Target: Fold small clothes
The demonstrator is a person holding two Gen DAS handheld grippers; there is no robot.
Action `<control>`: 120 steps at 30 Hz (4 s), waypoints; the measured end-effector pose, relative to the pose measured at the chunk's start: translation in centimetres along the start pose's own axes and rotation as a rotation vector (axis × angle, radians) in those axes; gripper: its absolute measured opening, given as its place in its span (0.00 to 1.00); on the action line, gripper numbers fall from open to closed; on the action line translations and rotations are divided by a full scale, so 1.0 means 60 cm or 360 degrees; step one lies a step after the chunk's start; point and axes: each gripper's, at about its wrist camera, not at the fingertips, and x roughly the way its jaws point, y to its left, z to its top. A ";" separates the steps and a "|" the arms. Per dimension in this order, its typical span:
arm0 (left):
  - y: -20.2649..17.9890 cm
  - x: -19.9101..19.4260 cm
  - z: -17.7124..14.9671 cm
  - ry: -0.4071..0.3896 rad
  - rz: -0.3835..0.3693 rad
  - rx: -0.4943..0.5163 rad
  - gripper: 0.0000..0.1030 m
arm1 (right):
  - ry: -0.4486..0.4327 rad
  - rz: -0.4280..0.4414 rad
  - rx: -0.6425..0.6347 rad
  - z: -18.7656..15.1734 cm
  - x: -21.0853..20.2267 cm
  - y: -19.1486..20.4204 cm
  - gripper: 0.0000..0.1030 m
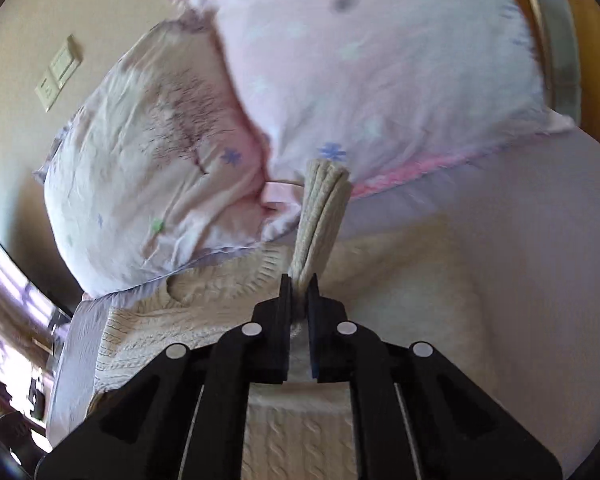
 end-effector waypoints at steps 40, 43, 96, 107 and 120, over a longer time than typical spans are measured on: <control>-0.048 -0.135 -0.160 0.0054 -0.0757 -0.0082 0.08 | 0.0502 0.0979 -0.0132 -0.262 -0.276 -0.188 0.07; -0.072 -0.148 -0.076 -0.0080 -0.0734 0.0023 0.08 | 0.0241 0.1056 -0.0259 -0.164 -0.296 -0.141 0.07; -0.329 0.277 0.226 0.0312 -0.1357 -0.0556 0.18 | -0.0261 0.0393 0.0267 0.134 -0.014 -0.184 0.98; -0.353 0.279 0.241 0.0185 -0.0846 -0.0345 0.83 | 0.0339 0.0521 0.0459 0.130 0.065 -0.242 0.98; -0.330 0.352 0.175 0.0472 -0.0556 -0.0249 0.78 | 0.0602 0.0379 0.0255 0.079 0.121 -0.191 0.73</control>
